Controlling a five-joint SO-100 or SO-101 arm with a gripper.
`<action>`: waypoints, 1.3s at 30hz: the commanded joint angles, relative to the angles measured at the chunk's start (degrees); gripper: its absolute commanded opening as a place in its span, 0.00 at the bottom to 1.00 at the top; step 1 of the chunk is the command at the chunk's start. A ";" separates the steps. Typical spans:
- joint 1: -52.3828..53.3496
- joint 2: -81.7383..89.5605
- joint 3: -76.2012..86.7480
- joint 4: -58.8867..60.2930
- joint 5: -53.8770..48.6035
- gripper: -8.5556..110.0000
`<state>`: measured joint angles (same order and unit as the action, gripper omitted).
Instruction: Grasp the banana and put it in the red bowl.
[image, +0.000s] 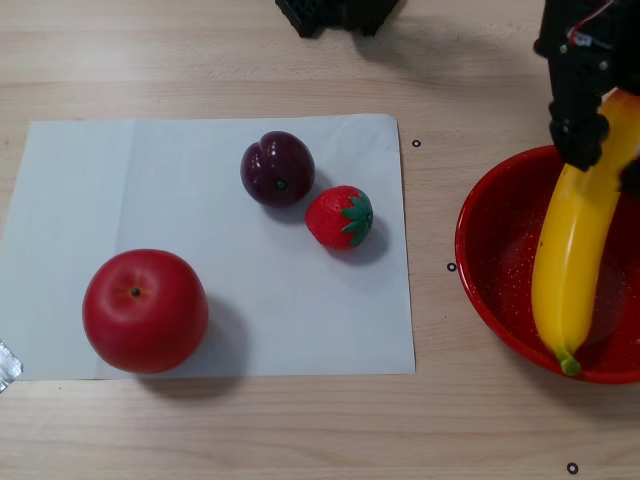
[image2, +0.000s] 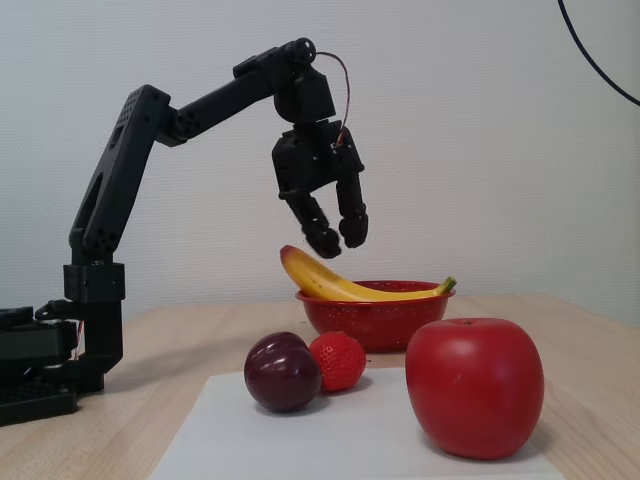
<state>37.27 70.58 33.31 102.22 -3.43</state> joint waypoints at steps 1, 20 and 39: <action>-1.76 13.45 -5.27 1.41 1.67 0.07; -13.71 39.11 17.31 -0.70 2.37 0.07; -27.33 73.21 73.65 -31.03 2.64 0.07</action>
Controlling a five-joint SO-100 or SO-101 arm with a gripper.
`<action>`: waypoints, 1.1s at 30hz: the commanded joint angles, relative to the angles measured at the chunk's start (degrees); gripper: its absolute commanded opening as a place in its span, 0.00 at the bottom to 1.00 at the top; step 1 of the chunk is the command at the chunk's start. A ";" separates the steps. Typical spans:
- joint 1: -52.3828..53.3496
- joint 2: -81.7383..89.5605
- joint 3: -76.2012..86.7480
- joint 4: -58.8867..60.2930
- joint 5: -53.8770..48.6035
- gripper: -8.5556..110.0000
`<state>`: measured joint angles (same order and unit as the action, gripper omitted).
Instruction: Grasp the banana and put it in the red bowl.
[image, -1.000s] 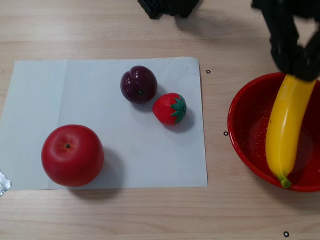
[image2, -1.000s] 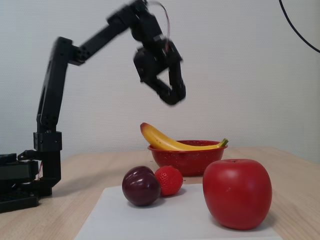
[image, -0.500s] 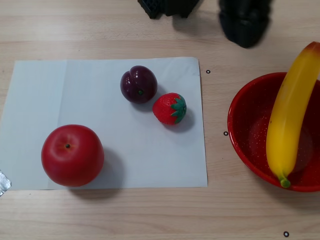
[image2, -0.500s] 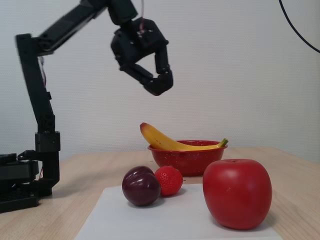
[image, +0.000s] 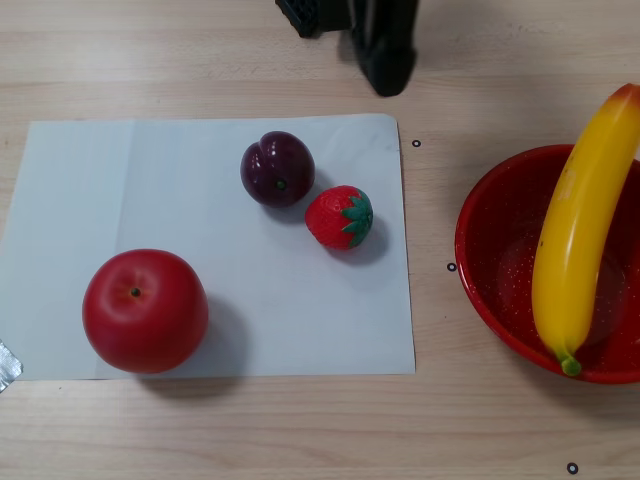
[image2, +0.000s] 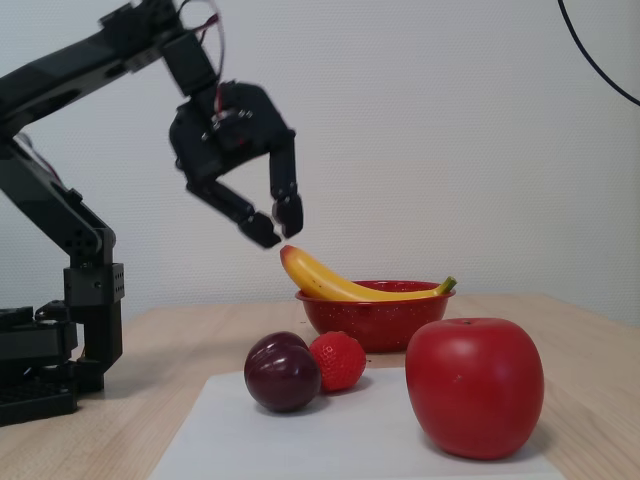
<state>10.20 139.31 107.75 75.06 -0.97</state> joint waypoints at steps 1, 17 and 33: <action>-0.70 6.33 2.20 -5.36 0.09 0.07; -3.43 37.79 48.52 -26.98 -1.76 0.07; -2.81 48.52 70.05 -29.71 -0.88 0.07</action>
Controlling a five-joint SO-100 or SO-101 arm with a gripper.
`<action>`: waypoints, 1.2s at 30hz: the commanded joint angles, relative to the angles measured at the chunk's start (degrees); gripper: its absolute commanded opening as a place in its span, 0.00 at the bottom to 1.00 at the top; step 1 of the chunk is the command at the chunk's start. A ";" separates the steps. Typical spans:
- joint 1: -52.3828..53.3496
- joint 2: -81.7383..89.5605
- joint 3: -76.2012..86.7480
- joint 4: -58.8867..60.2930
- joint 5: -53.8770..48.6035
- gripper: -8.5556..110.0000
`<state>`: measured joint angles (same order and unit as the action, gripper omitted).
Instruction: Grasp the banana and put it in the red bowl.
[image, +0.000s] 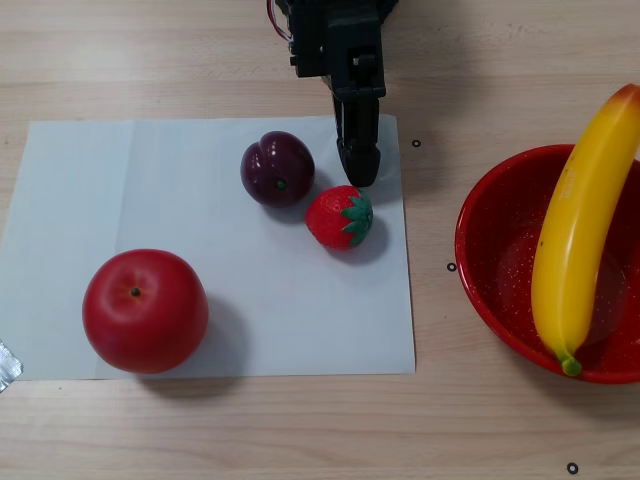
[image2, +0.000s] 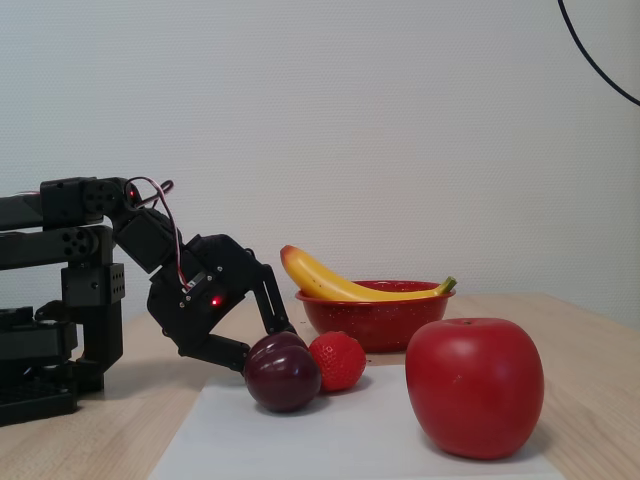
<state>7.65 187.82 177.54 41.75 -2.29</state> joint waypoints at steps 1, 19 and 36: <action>-0.09 0.00 0.26 5.10 0.00 0.07; -1.14 -0.09 0.26 9.23 -4.13 0.07; -0.35 -0.09 0.26 9.23 -3.16 0.07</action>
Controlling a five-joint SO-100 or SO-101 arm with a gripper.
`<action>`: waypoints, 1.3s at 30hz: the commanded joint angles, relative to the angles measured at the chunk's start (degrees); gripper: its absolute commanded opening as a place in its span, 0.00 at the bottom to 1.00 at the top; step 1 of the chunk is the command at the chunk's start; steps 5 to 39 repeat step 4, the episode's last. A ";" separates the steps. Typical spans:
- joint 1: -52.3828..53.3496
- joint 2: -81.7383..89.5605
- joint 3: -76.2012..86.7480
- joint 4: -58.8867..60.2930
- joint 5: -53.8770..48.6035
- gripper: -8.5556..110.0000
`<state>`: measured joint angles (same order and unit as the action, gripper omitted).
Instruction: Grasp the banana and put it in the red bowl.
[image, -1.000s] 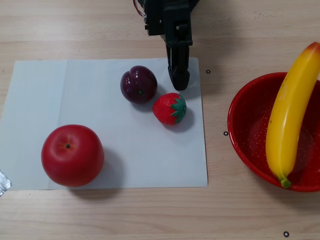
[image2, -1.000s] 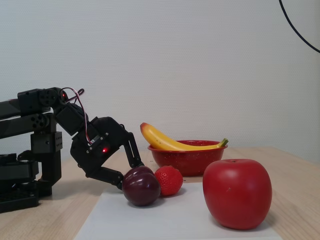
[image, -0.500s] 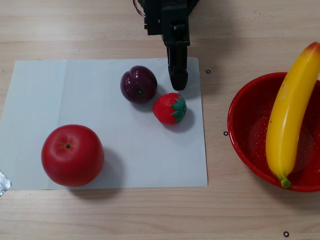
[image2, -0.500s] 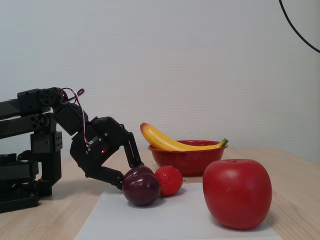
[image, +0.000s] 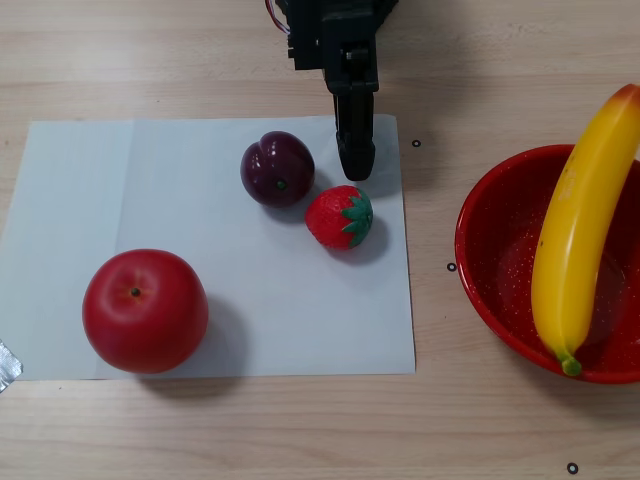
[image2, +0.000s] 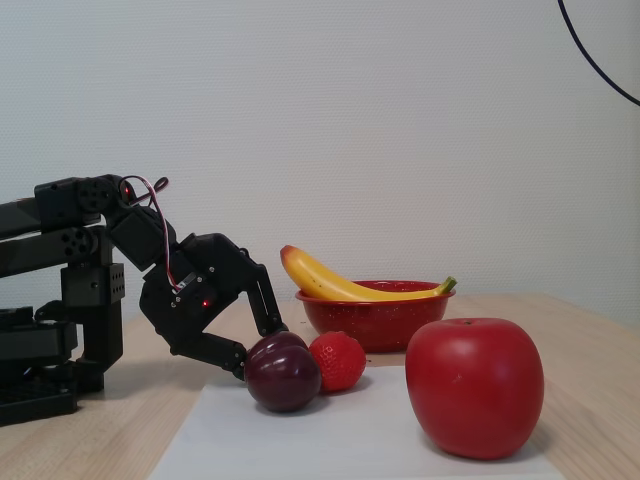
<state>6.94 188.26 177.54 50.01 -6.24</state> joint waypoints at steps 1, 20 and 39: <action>0.35 -0.53 0.26 0.97 0.79 0.07; 0.35 -0.53 0.26 0.97 0.79 0.07; 0.35 -0.53 0.26 0.97 0.79 0.07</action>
